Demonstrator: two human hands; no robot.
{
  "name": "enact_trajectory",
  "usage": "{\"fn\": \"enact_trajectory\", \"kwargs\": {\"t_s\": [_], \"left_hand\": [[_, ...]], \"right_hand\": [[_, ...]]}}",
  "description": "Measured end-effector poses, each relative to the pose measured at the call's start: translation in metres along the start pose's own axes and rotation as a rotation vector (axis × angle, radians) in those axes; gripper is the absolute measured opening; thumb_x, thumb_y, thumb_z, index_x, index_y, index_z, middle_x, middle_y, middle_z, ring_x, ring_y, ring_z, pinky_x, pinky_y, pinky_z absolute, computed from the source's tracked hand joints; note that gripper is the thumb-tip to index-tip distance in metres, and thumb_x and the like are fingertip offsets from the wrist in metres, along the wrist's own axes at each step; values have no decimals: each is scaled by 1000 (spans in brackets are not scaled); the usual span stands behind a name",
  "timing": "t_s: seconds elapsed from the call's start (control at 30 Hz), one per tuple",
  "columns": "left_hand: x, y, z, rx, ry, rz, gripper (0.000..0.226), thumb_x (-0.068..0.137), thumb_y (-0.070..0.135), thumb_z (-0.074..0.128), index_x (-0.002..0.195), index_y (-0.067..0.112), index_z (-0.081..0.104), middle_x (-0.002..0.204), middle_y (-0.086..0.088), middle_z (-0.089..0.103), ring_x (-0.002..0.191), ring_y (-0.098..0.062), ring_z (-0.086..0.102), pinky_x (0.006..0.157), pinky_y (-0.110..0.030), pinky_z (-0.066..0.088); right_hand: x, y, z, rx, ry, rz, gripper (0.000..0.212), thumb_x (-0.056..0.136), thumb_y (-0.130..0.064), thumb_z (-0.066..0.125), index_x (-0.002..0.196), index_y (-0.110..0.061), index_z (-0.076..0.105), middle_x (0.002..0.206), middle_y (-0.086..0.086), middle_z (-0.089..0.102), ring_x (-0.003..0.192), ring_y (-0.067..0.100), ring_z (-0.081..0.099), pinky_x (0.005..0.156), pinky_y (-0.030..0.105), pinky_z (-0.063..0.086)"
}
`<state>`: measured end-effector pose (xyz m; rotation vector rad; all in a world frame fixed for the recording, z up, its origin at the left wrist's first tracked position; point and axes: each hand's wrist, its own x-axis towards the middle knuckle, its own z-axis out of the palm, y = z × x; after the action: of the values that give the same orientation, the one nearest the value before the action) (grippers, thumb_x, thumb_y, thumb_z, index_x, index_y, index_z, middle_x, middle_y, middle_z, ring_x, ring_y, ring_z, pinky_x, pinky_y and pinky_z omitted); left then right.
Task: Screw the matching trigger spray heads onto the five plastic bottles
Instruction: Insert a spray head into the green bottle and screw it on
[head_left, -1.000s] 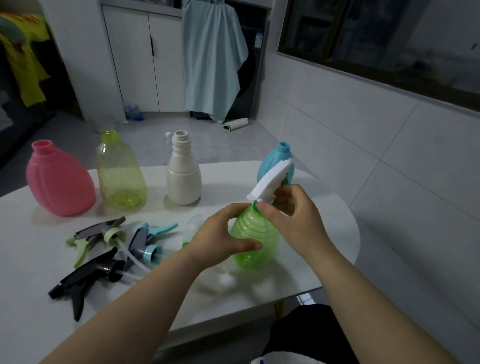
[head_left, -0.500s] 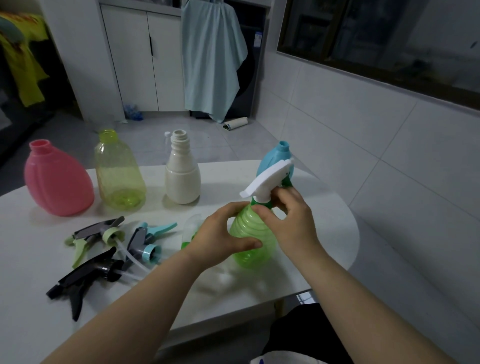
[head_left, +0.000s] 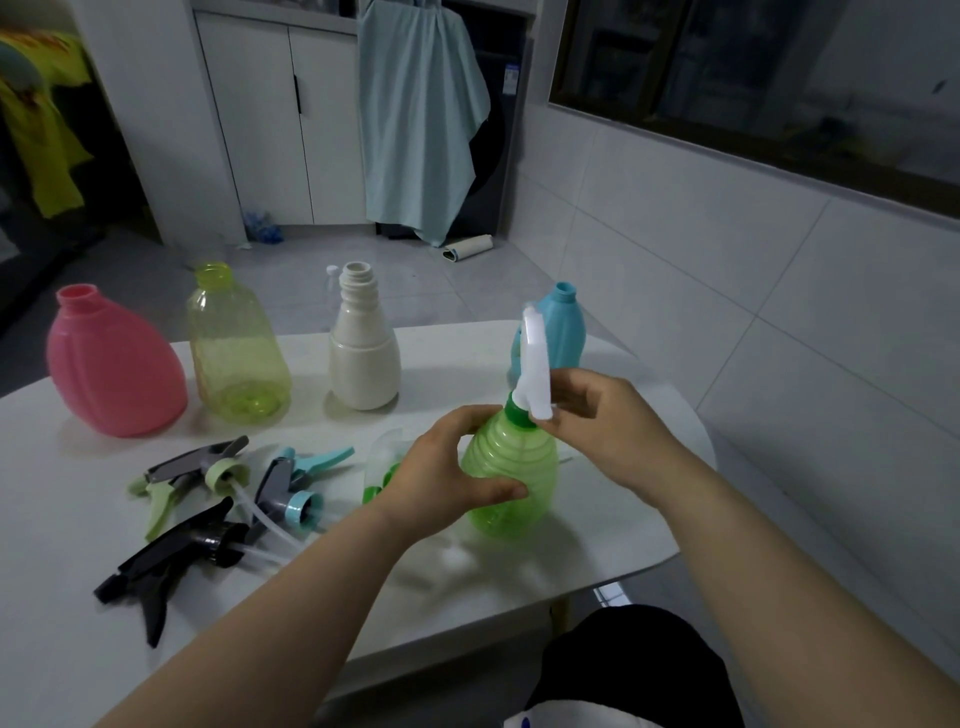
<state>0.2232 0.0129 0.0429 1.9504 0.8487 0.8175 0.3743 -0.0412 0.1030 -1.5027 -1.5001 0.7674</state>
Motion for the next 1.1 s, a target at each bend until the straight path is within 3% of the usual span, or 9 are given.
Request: {"fn": "enact_trajectory", "kwargs": {"t_s": [0.1, 0.2, 0.33, 0.4, 0.57, 0.7, 0.9, 1.0, 1.1], "left_hand": [[0, -1, 0, 1, 7, -9, 66, 56, 21, 80, 114, 24, 48, 99, 18, 49, 99, -5, 46, 72, 5, 32], [0, -1, 0, 4, 13, -10, 66, 56, 21, 80, 114, 24, 48, 96, 22, 47, 97, -4, 46, 72, 8, 30], [1, -1, 0, 12, 7, -1, 67, 56, 22, 79, 115, 25, 48, 102, 16, 50, 100, -5, 46, 71, -4, 35], [1, -1, 0, 13, 9, 0, 66, 56, 21, 80, 115, 23, 48, 101, 16, 50, 99, -5, 46, 71, -4, 33], [1, -2, 3, 2, 28, -12, 61, 56, 21, 80, 107, 30, 47, 95, 23, 48, 95, -4, 45, 71, 9, 28], [1, -3, 12, -4, 99, -22, 66, 55, 22, 80, 113, 22, 48, 105, 10, 50, 97, -6, 46, 71, 9, 26], [3, -4, 6, 33, 54, -2, 65, 55, 22, 80, 111, 21, 48, 98, 17, 48, 91, -1, 45, 71, 9, 27], [3, -3, 7, 23, 64, -7, 63, 54, 22, 80, 108, 24, 48, 94, 22, 46, 88, 3, 44, 72, 8, 27], [2, -3, 8, 26, 65, -5, 63, 54, 22, 80, 108, 24, 47, 96, 19, 47, 89, 1, 44, 72, 8, 28]], "right_hand": [[5, 2, 0, 24, 25, -22, 25, 71, -14, 70, 79, -33, 57, 82, -14, 63, 83, 3, 60, 79, 18, 49], [9, 5, 11, -55, 139, -40, 27, 66, -20, 74, 79, -28, 52, 82, -8, 60, 79, 5, 57, 67, 11, 46], [7, 7, 8, -120, 7, 23, 44, 71, -26, 68, 111, -22, 50, 112, 2, 58, 105, 13, 52, 88, 25, 42], [6, 3, 0, -129, -77, 25, 41, 76, -21, 63, 116, -22, 52, 114, 0, 59, 109, 11, 52, 95, 26, 40], [10, 2, -6, 13, -44, 3, 23, 70, -9, 69, 83, -26, 58, 85, -14, 62, 82, -4, 59, 74, 8, 48], [11, 5, 7, -89, 155, -13, 31, 64, -20, 75, 84, -16, 51, 80, -8, 58, 79, 7, 57, 70, 19, 46], [10, 3, -5, -35, -124, 91, 46, 72, -16, 67, 116, -18, 52, 119, 3, 59, 112, 17, 54, 101, 37, 42], [10, 3, -2, 16, -56, 18, 30, 71, -9, 68, 97, -22, 58, 100, -4, 63, 101, 12, 58, 98, 31, 44], [11, 9, 11, -23, 89, -50, 30, 67, -14, 72, 75, -30, 49, 83, -9, 58, 86, 10, 58, 81, 23, 47]]}}
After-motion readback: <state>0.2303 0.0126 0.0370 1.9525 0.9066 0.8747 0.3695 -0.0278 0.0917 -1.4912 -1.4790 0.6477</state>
